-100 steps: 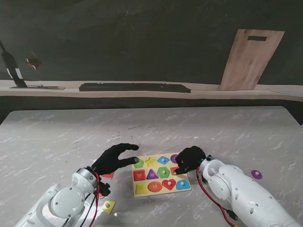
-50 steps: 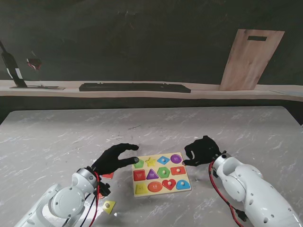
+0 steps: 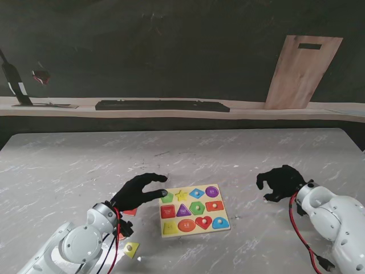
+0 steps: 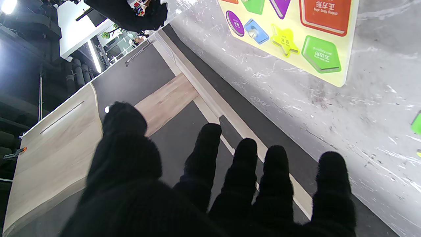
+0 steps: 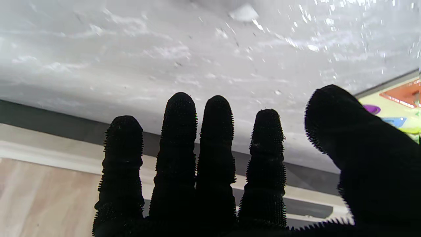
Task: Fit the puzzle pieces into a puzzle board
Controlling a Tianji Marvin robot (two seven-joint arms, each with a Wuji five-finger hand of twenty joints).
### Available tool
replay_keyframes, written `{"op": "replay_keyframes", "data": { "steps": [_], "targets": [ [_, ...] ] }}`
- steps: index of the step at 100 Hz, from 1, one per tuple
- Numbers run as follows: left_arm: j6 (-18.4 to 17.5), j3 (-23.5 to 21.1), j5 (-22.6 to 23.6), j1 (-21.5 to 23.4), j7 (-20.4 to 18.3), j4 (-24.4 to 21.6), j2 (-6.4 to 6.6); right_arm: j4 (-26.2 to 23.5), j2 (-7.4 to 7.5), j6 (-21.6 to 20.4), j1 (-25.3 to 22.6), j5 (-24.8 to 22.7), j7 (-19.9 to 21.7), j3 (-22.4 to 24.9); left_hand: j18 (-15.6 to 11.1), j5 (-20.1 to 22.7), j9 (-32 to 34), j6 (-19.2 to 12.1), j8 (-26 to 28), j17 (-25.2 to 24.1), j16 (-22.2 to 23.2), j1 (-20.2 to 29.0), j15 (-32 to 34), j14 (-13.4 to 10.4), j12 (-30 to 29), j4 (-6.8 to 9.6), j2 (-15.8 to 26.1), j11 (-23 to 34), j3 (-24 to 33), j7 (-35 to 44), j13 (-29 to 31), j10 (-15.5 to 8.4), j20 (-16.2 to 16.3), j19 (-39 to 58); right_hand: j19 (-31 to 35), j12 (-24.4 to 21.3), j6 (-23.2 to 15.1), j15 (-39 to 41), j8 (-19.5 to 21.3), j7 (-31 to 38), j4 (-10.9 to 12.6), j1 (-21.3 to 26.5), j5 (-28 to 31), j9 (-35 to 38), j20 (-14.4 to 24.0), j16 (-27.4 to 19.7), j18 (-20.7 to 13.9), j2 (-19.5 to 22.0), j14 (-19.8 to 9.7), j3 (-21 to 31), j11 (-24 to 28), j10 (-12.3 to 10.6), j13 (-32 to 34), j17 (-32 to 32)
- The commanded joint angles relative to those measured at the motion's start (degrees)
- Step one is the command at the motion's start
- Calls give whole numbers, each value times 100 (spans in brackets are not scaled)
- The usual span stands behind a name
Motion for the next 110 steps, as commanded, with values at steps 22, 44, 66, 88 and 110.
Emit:
{"op": "replay_keyframes", "data": {
  "steps": [22, 44, 66, 88, 110],
  "targets": [
    [11, 27, 1, -4, 16, 4, -14, 306, 273, -69, -221, -795, -339, 659, -593, 45, 30, -165, -16, -61, -39, 45, 8, -66, -66, 123, 115, -86, -154, -76, -73, -50, 21, 71, -133, 84, 19, 53, -43, 136, -40, 233, -28, 128, -49, 98, -80, -231, -239, 449, 200, -255, 109, 25],
    [57, 75, -47, -51, -17, 33, -14, 342, 344, 272, -441, -1291, -468, 954, -593, 40, 24, -165, -16, -63, -39, 47, 8, -70, -66, 123, 116, -89, -151, -76, -75, -56, 20, 72, -58, 140, 53, 457, -712, 647, -488, -320, 639, 408, 229, 330, 25, 668, -50, -401, 466, -112, 231, 43],
    [76, 94, -57, -65, -18, 45, -16, 482, 369, 633, -463, -1452, -316, 918, -596, 39, 23, -166, -17, -62, -39, 49, 8, -72, -65, 123, 118, -86, -150, -78, -77, -52, 20, 75, 92, 111, 112, 672, -876, 860, -489, -355, 1168, 787, 320, 409, 119, 966, 140, -749, 527, 35, 464, 110],
    [106, 110, -64, -79, -15, 51, -19, 706, 375, 914, -349, -1410, -198, 725, -597, 37, 21, -163, -17, -66, -40, 52, 6, -71, -64, 123, 117, -83, -150, -78, -84, -61, 18, 75, 133, 94, 144, 714, -892, 845, -467, -322, 1295, 873, 341, 427, 144, 980, 187, -782, 530, 71, 514, 118],
    [130, 121, -74, -91, -19, 57, -21, 869, 382, 1055, -241, -1357, -158, 561, -601, 32, 16, -165, -18, -66, -40, 54, 8, -77, -65, 124, 126, -83, -150, -77, -86, -61, 17, 76, 142, 88, 109, 724, -887, 853, -479, -308, 1326, 898, 346, 431, 152, 974, 198, -791, 536, 64, 527, 116]
  ]
}}
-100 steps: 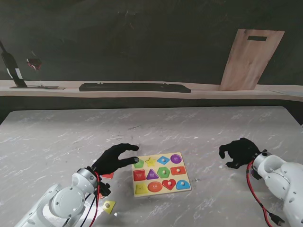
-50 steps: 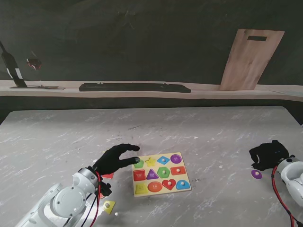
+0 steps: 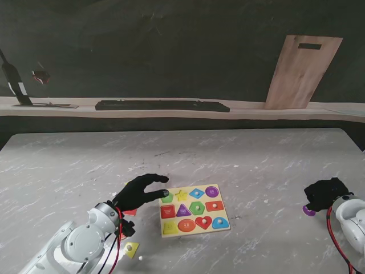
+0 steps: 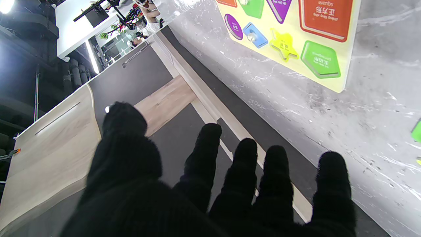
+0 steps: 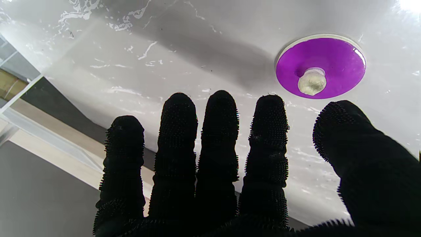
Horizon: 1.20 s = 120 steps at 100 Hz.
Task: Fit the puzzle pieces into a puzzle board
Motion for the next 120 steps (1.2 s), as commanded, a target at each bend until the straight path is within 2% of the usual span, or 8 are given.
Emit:
{"op": "replay_keyframes", "data": {
  "steps": [1, 44, 55, 58, 70, 79, 93, 120],
  "targets": [
    [21, 12, -23, 0, -14, -7, -15, 30, 8, 11, -17, -41, 17, -42, -601, 34, 18, -166, -17, -66, -40, 54, 8, -74, -65, 123, 120, -82, -149, -76, -86, -56, 17, 72, 150, 16, 45, 160, -77, 175, -85, -126, 214, 192, 112, 80, 219, 26, 133, -47, 153, 157, 185, 35],
    [31, 30, -28, -12, -29, 0, -13, 246, 16, 224, 68, 16, 25, -235, -593, 35, 23, -167, -17, -66, -40, 48, 7, -61, -66, 123, 122, -83, -152, -75, -88, -51, 16, 71, 162, 1, -142, 180, -109, 301, -201, 66, 233, 260, 109, 79, 208, 17, 118, -41, 162, 103, 234, 56],
    [26, 32, -28, -14, -23, 6, -14, 308, 18, 271, 104, 57, 71, -315, -596, 35, 22, -156, -18, -66, -40, 51, 7, -62, -66, 123, 117, -86, -151, -76, -87, -39, 17, 72, 164, -6, -303, 192, -182, 467, -280, 295, 231, 325, 101, 75, 198, -78, 95, 5, 169, 56, 274, 59],
    [28, 33, -29, -14, -22, 6, -15, 321, 18, 283, 110, 64, 86, -336, -597, 45, 24, -159, -17, -67, -39, 50, 8, -68, -66, 123, 116, -85, -152, -72, -85, -47, 17, 72, 168, -16, -392, 192, -323, 625, -337, 403, 199, 355, 93, 67, 188, -118, 84, 42, 164, 38, 289, 65],
    [38, 38, -30, -17, -20, 7, -16, 359, 20, 306, 128, 91, 126, -399, -590, 39, 20, -158, -18, -66, -40, 54, 6, -70, -65, 124, 117, -85, -149, -76, -88, -50, 17, 74, 172, -27, -481, 204, -361, 726, -328, 718, 282, 460, 84, 61, 178, -207, 52, 235, 164, -7, 358, 97],
    [40, 37, -29, -16, -22, 6, -15, 348, 16, 316, 118, 109, 180, -408, -596, 41, 20, -166, -17, -70, -40, 48, 6, -72, -65, 123, 119, -84, -151, -75, -88, -57, 17, 72, 175, -40, -424, 220, -395, 777, -328, 855, 358, 537, 74, 57, 170, -322, 42, 437, 161, 11, 415, 119],
    [35, 35, -25, -13, -16, 4, -16, 303, -22, 374, 91, 272, 252, -381, -598, 42, 17, -171, -17, -70, -40, 48, 7, -78, -65, 123, 120, -84, -151, -73, -89, -57, 16, 71, 218, -63, -186, 300, -472, 820, -304, 955, 555, 714, 83, 68, 194, -542, 81, 688, 178, 193, 559, 177],
    [29, 27, -22, -6, -17, -1, -15, 58, -115, 291, 41, 533, -94, -296, -600, 39, 15, -161, -15, -67, -40, 49, 9, -77, -65, 123, 123, -81, -151, -69, -88, -55, 16, 73, 327, -76, -54, 423, -544, 833, -307, 975, 670, 831, 115, 92, 237, -652, 96, 787, 213, 302, 717, 306]
  ]
}}
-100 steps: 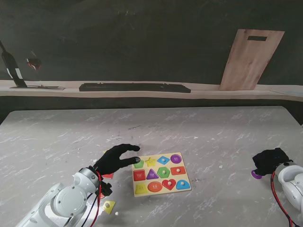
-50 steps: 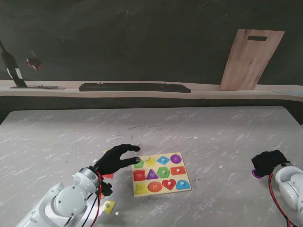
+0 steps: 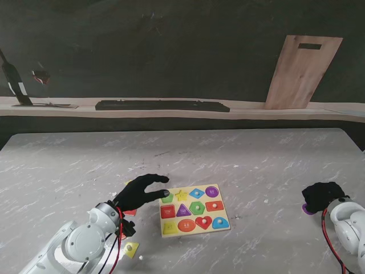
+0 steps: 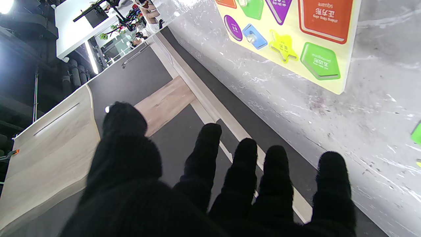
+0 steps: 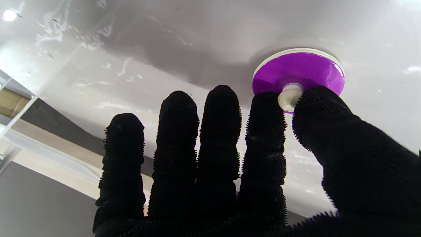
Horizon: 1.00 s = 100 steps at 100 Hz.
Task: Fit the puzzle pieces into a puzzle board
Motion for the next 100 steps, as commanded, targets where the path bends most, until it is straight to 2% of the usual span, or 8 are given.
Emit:
{"op": "replay_keyframes", "data": {
  "steps": [1, 20, 40, 67, 82, 100],
  "targets": [
    [7, 3, -19, 15, -10, -18, -11, -192, -68, -103, -46, 40, -3, -20, -600, 42, 16, -161, -15, -66, -40, 47, 10, -75, -64, 122, 121, -81, -152, -68, -85, -57, 16, 68, 209, -49, -288, 206, -19, 264, -18, 320, 315, 213, 101, 89, 224, -41, 86, 283, 143, 239, 234, 48],
    [30, -2, -26, 23, -6, -29, -13, -531, -153, -264, 40, 326, 56, -185, -601, 36, 10, -167, -17, -69, -40, 48, 10, -80, -66, 123, 125, -82, -152, -71, -90, -55, 16, 67, 386, -42, -252, 355, -35, 278, -1, 328, 373, 285, 152, 128, 252, -116, 120, 321, 209, 302, 360, 210],
    [9, -28, -19, 43, 9, -44, -14, -743, -234, -309, 359, 802, 379, -751, -600, 39, 21, -161, -17, -68, -40, 52, 11, -73, -64, 123, 119, -76, -151, -70, -87, -55, 17, 70, 502, -44, -190, 452, -52, 277, 13, 336, 430, 342, 190, 154, 276, -199, 160, 365, 250, 357, 441, 288],
    [-32, -79, 12, 87, 43, -73, -16, -561, -342, -141, 1131, 1592, 535, -2038, -589, 48, 25, -160, -17, -67, -40, 50, 10, -61, -65, 123, 118, -81, -152, -72, -84, -53, 16, 69, 541, -47, -185, 501, -59, 272, 23, 319, 445, 352, 197, 165, 290, -211, 161, 384, 276, 356, 457, 298],
    [-44, -104, 19, 111, 59, -92, -17, -228, -435, 70, 1671, 2085, 425, -2900, -595, 47, 24, -168, -17, -65, -40, 52, 10, -71, -64, 123, 123, -82, -149, -72, -83, -57, 17, 71, 535, -46, -209, 502, -50, 272, 24, 303, 399, 321, 188, 162, 273, -163, 128, 362, 286, 327, 443, 293],
    [-66, -136, 32, 141, 73, -111, -17, -26, -566, 357, 2077, 2575, 290, -3619, -596, 48, 23, -165, -16, -69, -39, 48, 12, -62, -65, 122, 121, -83, -152, -71, -82, -50, 15, 70, 534, -40, -243, 503, -39, 287, 34, 300, 348, 289, 172, 156, 259, -96, 97, 312, 307, 303, 421, 287]
  ]
}}
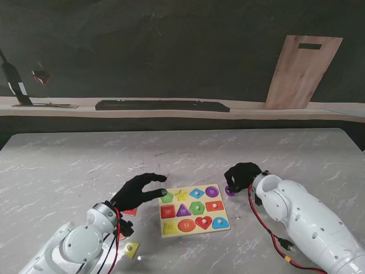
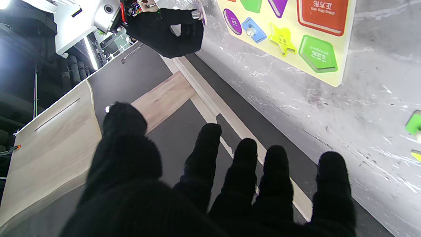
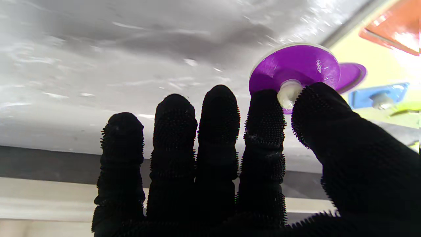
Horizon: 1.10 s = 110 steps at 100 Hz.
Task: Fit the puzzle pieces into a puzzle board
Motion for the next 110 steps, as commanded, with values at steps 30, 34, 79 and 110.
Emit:
{"op": "replay_keyframes", "data": {
  "steps": [30, 34, 79, 110],
  "targets": [
    [-5, -39, 14, 66, 29, -77, -12, 323, -326, 255, 503, 432, -277, -883, -598, 45, 19, -163, -17, -66, -39, 48, 13, -73, -64, 122, 125, -81, -151, -70, -86, -58, 13, 71, 229, -34, -329, 184, -38, 297, 56, 263, 98, 170, 59, 65, 203, 137, -50, 212, 187, 183, 172, 23],
    [-9, -41, 13, 67, 27, -76, -12, 387, -344, 295, 558, 451, -323, -968, -602, 45, 26, -164, -16, -65, -39, 49, 15, -81, -63, 122, 126, -78, -151, -69, -84, -52, 13, 71, 237, -30, -329, 188, -39, 303, 62, 270, 91, 161, 55, 63, 204, 147, -52, 195, 195, 199, 175, 28],
    [-24, -48, 2, 59, 22, -59, -12, 1022, -509, 560, 1024, 853, -479, -1654, -591, 46, 26, -162, -18, -67, -41, 47, 13, -63, -65, 122, 123, -81, -152, -71, -82, -50, 13, 74, 284, -22, -323, 216, -79, 337, 99, 288, 60, 150, -6, 27, 193, 197, -54, 107, 218, 198, 170, 25],
    [-33, -52, 7, 61, 23, -53, -11, 1232, -560, 594, 1168, 972, -479, -1948, -588, 53, 31, -157, -18, -67, -40, 50, 12, -61, -65, 123, 121, -85, -150, -72, -76, -43, 11, 70, 289, -24, -319, 222, -94, 335, 93, 284, 63, 152, -33, 15, 178, 184, -28, 85, 217, 196, 165, 15]
  ]
}}
